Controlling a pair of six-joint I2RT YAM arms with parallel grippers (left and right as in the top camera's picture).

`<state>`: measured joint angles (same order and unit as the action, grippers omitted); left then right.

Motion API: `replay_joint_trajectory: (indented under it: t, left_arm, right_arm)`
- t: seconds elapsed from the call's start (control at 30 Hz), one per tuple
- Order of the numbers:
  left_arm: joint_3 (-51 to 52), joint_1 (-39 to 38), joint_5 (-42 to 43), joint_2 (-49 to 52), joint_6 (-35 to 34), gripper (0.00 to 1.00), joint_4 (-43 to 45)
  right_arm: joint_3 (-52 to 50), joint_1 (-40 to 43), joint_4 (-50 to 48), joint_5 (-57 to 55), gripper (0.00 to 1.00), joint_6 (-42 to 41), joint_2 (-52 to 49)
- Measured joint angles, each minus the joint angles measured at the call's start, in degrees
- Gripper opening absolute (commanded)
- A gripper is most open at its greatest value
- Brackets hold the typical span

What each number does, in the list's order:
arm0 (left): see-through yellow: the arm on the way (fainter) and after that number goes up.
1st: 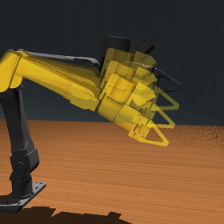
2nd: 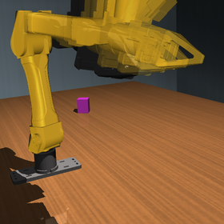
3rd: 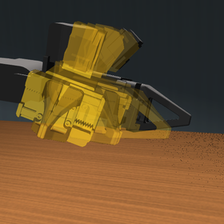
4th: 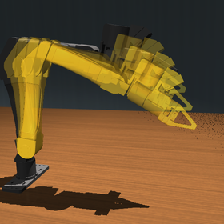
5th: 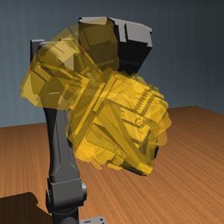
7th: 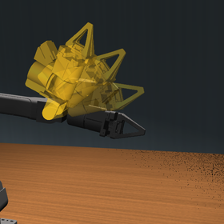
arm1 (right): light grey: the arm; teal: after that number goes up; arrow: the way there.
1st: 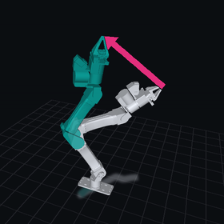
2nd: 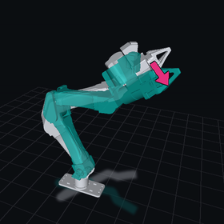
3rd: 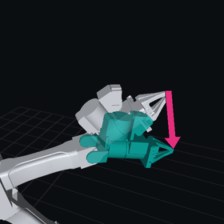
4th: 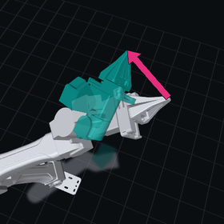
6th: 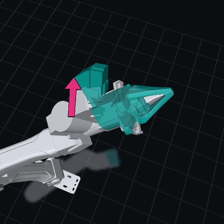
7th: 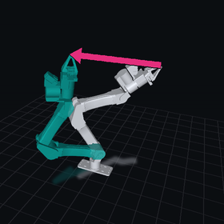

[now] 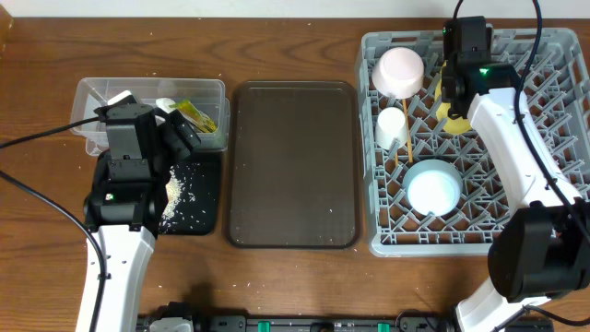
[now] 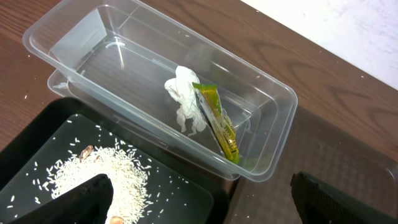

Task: Sort waste into correct bins and load items into the dishwasher rack
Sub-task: 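Lower the yellow plate upright into the rack's back-right slots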

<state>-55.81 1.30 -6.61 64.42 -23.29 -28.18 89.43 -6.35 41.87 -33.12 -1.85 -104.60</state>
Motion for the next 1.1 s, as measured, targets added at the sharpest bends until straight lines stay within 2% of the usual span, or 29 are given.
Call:
replay_joint_trajectory:
  t: [0.23, 0.37, 0.73, 1.1]
  left_arm:
    - [0.0, 0.0, 0.0, 0.0, 0.0, 0.94, 0.0]
    - [0.0, 0.0, 0.0, 0.0, 0.0, 0.94, 0.0]
    - [0.0, 0.0, 0.0, 0.0, 0.0, 0.94, 0.0]
    - [0.0, 0.0, 0.0, 0.0, 0.0, 0.94, 0.0]
  right_arm:
    - [0.0, 0.0, 0.2, 1.3, 0.72, 1.3, 1.0]
    - [0.0, 0.0, 0.1, 3.9, 0.99, 1.6, 5.4]
    - [0.0, 0.0, 2.2, 14.4, 0.99, 2.1, 22.4]
    - [0.0, 0.0, 4.5, 15.8, 0.99, 2.1, 24.4]
